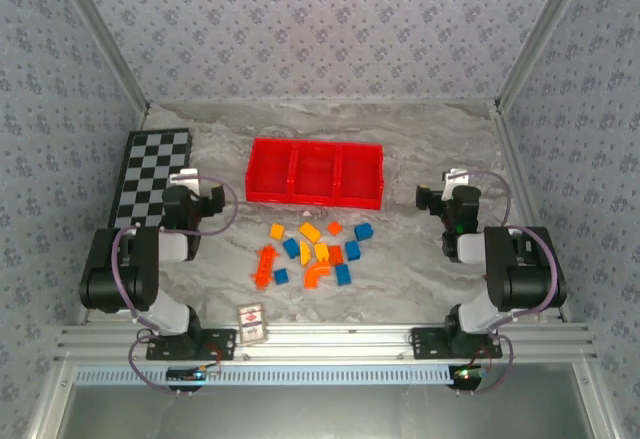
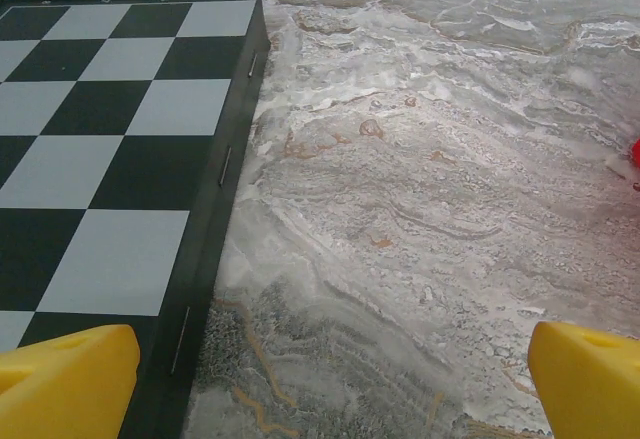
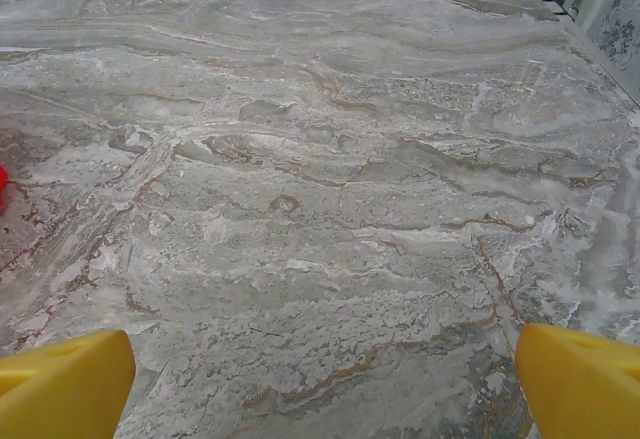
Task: Sort the legos into containers by color
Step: Pick up the lego from the center of the table.
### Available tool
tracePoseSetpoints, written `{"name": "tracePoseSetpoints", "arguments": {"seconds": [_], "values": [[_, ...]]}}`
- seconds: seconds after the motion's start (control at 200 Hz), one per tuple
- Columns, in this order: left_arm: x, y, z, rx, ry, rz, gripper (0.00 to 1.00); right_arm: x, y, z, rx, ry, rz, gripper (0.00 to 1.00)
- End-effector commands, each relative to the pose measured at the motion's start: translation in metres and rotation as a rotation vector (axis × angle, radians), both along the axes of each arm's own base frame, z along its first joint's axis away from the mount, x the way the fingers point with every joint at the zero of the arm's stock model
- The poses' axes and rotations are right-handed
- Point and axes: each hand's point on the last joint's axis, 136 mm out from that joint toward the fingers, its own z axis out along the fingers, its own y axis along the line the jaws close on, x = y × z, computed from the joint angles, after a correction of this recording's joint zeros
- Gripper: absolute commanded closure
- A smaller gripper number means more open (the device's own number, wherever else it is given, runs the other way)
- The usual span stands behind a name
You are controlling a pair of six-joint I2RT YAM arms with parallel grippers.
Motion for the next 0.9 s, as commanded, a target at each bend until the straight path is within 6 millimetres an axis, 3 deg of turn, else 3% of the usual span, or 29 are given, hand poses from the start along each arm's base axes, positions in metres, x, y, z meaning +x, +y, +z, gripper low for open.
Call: {"name": "tracePoseSetpoints", "arguments": {"seconds": [0.0,0.75,0.805,0.9], "values": [[0.006,-0.001,0.009,-0.025,-0.029,-0.006,0.0,0.005,-0.001,0.004,-0.008,-0.008,0.008,0.0],[0.007,-0.007,0.01,0.007,-0.029,-0.023,0.0,0.004,-0.005,0.004,0.004,-0.014,-0.006,0.0],[0.005,-0.018,0.018,0.037,-0.034,-0.067,0.0,-0.001,-0.014,0.018,-0.037,-0.054,-0.094,0.0],[-0.003,-0.019,0.057,0.114,-0.039,0.025,0.0,-0.012,-0.027,0.054,-0.067,-0.054,-0.218,0.0]]}}
